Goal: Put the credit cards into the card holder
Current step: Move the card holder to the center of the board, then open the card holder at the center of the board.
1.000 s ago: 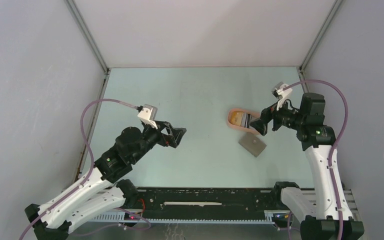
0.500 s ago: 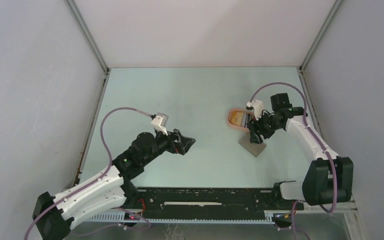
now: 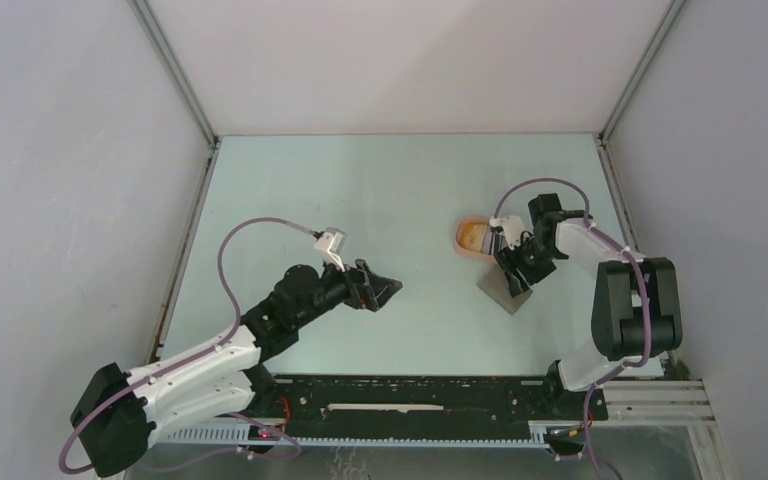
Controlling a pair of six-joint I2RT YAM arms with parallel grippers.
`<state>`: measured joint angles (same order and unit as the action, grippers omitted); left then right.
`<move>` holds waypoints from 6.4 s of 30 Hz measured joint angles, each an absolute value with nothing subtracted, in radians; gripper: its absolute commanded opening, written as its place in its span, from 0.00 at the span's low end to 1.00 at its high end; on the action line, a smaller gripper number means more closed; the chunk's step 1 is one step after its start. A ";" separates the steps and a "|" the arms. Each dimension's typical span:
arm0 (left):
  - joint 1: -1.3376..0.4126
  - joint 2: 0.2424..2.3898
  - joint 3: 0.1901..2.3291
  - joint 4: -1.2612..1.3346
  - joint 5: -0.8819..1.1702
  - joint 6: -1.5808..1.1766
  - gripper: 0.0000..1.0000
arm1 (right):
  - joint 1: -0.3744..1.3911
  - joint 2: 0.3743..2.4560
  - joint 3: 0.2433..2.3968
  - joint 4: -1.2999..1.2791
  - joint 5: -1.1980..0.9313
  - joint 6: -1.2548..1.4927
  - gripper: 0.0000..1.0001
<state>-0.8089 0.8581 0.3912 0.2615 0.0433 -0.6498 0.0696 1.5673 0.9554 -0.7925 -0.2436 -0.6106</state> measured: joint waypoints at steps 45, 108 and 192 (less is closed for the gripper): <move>-0.809 0.978 0.162 0.485 0.076 -0.830 0.41 | 0.665 1.519 0.946 -0.775 -0.629 -1.281 0.57; -0.894 1.654 0.372 0.883 0.169 -0.911 0.23 | 0.579 1.566 0.946 -0.633 -0.683 -0.940 0.00; -0.884 1.325 0.343 0.619 0.119 -0.857 0.58 | 0.381 1.591 1.037 -0.661 -0.899 -0.480 0.00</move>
